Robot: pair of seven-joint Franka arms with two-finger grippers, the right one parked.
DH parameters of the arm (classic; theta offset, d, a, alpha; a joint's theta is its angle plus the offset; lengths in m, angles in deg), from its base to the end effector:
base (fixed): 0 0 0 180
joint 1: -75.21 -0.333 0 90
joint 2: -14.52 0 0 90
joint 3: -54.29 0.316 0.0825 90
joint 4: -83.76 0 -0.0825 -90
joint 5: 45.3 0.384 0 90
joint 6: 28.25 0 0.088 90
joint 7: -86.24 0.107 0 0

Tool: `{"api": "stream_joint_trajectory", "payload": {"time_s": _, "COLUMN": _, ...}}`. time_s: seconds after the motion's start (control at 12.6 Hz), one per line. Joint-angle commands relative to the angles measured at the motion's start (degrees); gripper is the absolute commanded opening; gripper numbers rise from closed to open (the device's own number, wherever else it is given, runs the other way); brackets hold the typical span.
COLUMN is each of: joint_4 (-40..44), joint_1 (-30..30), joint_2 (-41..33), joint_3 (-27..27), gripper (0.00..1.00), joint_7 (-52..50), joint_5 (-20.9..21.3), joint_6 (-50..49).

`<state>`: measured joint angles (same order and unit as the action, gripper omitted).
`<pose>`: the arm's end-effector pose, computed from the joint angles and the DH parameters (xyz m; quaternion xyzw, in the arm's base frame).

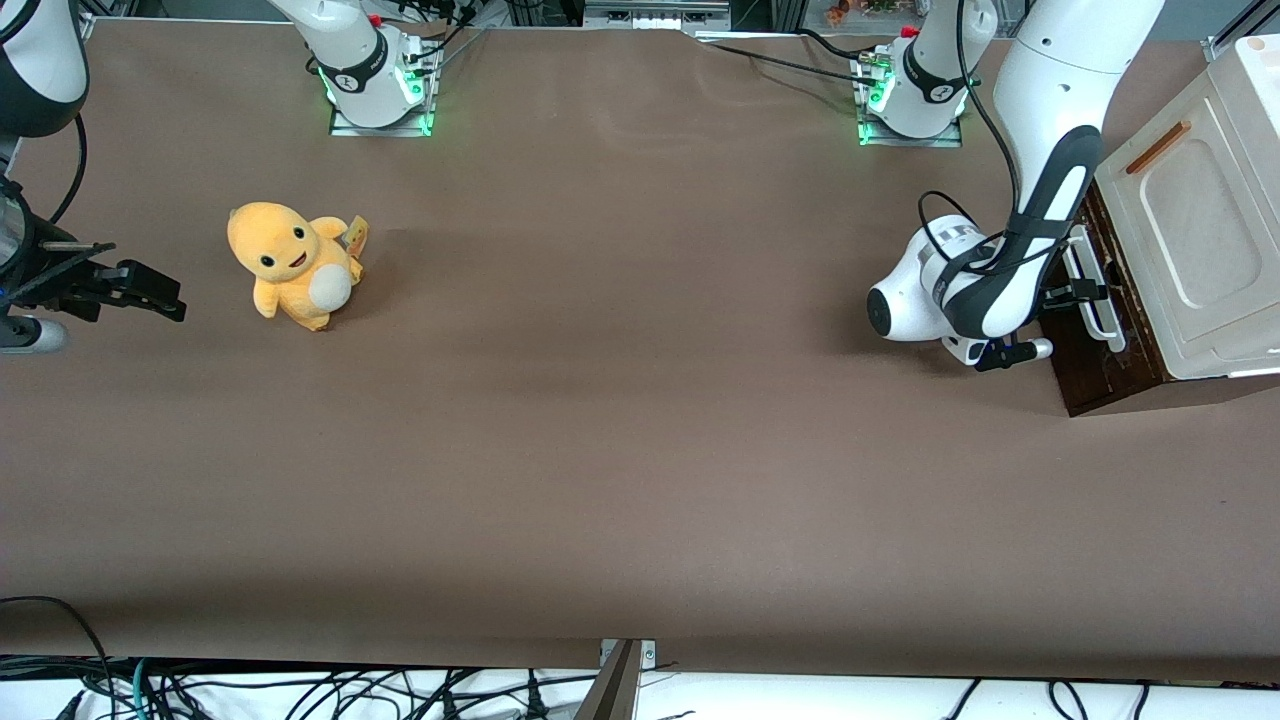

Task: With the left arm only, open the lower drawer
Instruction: 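Close the left gripper on the white bar handle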

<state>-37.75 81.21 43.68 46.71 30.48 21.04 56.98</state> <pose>0.4943 -0.0137 0.1787 -0.7691 -0.0137 0.1072 0.6300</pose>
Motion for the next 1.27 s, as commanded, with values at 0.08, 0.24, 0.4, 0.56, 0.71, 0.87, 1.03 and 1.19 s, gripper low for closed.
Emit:
{"api": "stream_joint_trajectory", "payload": {"time_s": 0.08, "joint_4": -0.75, "joint_1": -0.29, "joint_2": -0.42, "joint_3": -0.24, "gripper": 0.41, "joint_7": 0.13, "joint_5": 1.87, "joint_6": -0.50}}
{"api": "stream_joint_trajectory", "payload": {"time_s": 0.24, "joint_4": -0.66, "joint_1": -0.29, "joint_2": -0.42, "joint_3": -0.24, "gripper": 0.25, "joint_7": 0.13, "joint_5": 1.87, "joint_6": -0.50}}
{"api": "stream_joint_trajectory", "payload": {"time_s": 0.4, "joint_4": -0.58, "joint_1": -0.29, "joint_2": -0.42, "joint_3": -0.24, "gripper": 0.21, "joint_7": 0.13, "joint_5": 1.87, "joint_6": -0.50}}
{"api": "stream_joint_trajectory", "payload": {"time_s": 0.56, "joint_4": -0.49, "joint_1": -0.29, "joint_2": -0.42, "joint_3": -0.24, "gripper": 0.21, "joint_7": 0.21, "joint_5": 1.87, "joint_6": -0.50}}
{"api": "stream_joint_trajectory", "payload": {"time_s": 0.71, "joint_4": -0.31, "joint_1": -0.20, "joint_2": -0.51, "joint_3": -0.33, "gripper": 0.21, "joint_7": 0.13, "joint_5": 1.78, "joint_6": -0.50}}
{"api": "stream_joint_trajectory", "payload": {"time_s": 0.87, "joint_4": -0.14, "joint_1": -0.11, "joint_2": -0.51, "joint_3": -0.33, "gripper": 0.21, "joint_7": -0.05, "joint_5": 1.34, "joint_6": -0.50}}
{"api": "stream_joint_trajectory", "payload": {"time_s": 1.03, "joint_4": -0.05, "joint_1": 0.33, "joint_2": -0.51, "joint_3": -0.42, "gripper": 0.21, "joint_7": -0.05, "joint_5": 0.90, "joint_6": -0.50}}
{"api": "stream_joint_trajectory", "payload": {"time_s": 1.19, "joint_4": -0.05, "joint_1": 0.51, "joint_2": -0.68, "joint_3": -0.77, "gripper": 0.21, "joint_7": -0.14, "joint_5": 0.73, "joint_6": -0.59}}
